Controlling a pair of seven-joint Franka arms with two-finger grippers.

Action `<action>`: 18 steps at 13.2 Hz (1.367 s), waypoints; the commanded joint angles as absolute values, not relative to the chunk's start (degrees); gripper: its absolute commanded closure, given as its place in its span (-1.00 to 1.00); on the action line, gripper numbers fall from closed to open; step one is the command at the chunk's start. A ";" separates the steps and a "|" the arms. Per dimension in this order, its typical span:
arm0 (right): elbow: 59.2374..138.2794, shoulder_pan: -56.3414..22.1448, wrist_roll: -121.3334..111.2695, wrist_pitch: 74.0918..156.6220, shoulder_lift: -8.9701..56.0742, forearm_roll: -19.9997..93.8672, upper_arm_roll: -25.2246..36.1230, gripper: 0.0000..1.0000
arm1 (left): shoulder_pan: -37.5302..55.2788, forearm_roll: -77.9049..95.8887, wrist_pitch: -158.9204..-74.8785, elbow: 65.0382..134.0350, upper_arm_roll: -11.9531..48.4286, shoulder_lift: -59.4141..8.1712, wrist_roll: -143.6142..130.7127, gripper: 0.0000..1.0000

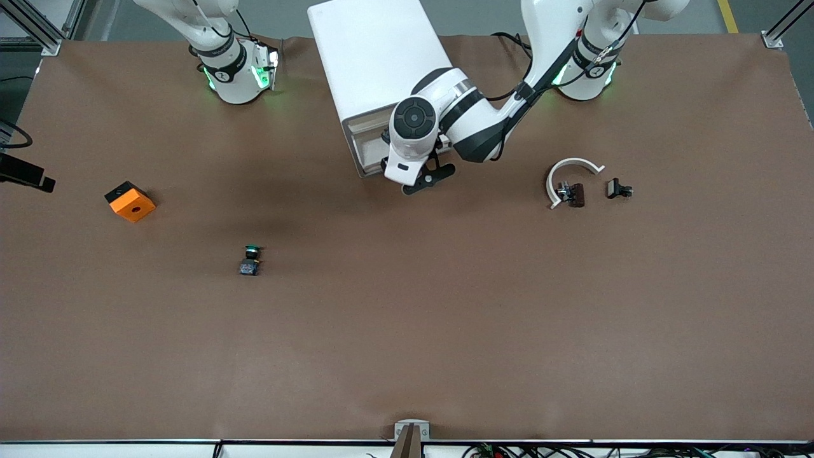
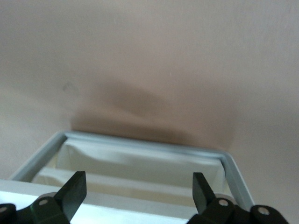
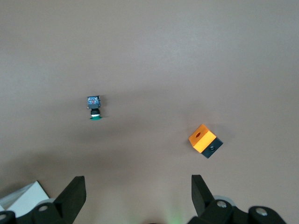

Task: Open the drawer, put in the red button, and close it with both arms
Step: 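Push the drawer front closed with the left gripper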

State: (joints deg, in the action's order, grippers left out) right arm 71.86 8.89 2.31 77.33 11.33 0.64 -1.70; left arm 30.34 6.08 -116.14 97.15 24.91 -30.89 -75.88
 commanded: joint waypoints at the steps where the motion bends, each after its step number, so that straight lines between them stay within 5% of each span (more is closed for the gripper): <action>1: 74.09 8.97 5.01 77.61 8.79 1.67 -2.46 -1.00 | 29.97 10.44 -115.84 96.94 26.45 -31.37 -76.82 -1.00; 13: 80.06 0.97 -0.97 82.35 3.17 1.49 6.42 -1.00 | 29.09 15.30 -114.62 94.14 27.34 -34.19 -76.73 -1.00; 18: 89.82 1.14 -0.97 87.89 -3.16 1.49 6.33 -1.00 | 26.99 14.33 -104.61 88.60 23.38 -31.74 -76.29 -1.00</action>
